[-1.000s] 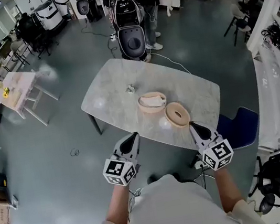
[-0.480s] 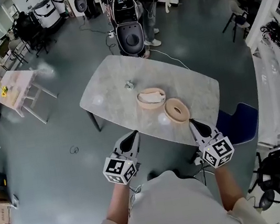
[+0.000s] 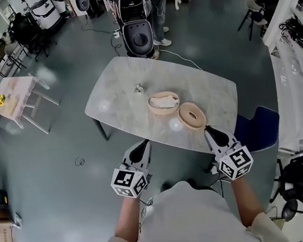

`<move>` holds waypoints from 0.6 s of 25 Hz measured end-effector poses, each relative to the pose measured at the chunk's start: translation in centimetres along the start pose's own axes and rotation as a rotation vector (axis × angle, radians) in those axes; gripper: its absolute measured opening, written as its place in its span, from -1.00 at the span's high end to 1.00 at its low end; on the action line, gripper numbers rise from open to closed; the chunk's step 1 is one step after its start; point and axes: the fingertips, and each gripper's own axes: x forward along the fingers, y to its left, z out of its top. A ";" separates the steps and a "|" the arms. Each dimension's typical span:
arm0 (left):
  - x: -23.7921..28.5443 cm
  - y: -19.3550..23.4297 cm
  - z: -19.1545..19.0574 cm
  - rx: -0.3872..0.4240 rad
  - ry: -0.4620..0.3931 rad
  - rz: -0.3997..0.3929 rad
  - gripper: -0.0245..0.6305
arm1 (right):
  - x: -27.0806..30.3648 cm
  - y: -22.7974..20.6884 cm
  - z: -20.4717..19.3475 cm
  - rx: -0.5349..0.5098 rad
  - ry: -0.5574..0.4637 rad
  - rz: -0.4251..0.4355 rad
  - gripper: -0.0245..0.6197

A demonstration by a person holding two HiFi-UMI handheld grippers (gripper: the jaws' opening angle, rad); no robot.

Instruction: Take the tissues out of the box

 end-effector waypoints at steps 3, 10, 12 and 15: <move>-0.3 0.7 -0.1 -0.005 0.002 -0.009 0.90 | 0.4 0.5 0.1 0.001 0.000 -0.014 0.82; -1.2 2.8 -0.6 -0.017 0.020 -0.022 0.90 | 1.6 1.6 -0.1 0.000 0.010 -0.045 0.62; -1.5 3.2 -0.8 -0.016 0.025 -0.031 0.90 | 1.8 1.9 -0.3 0.002 0.014 -0.054 0.62; -1.8 3.7 -1.1 -0.014 0.033 -0.045 0.90 | 2.1 2.5 -0.5 -0.003 0.021 -0.063 0.62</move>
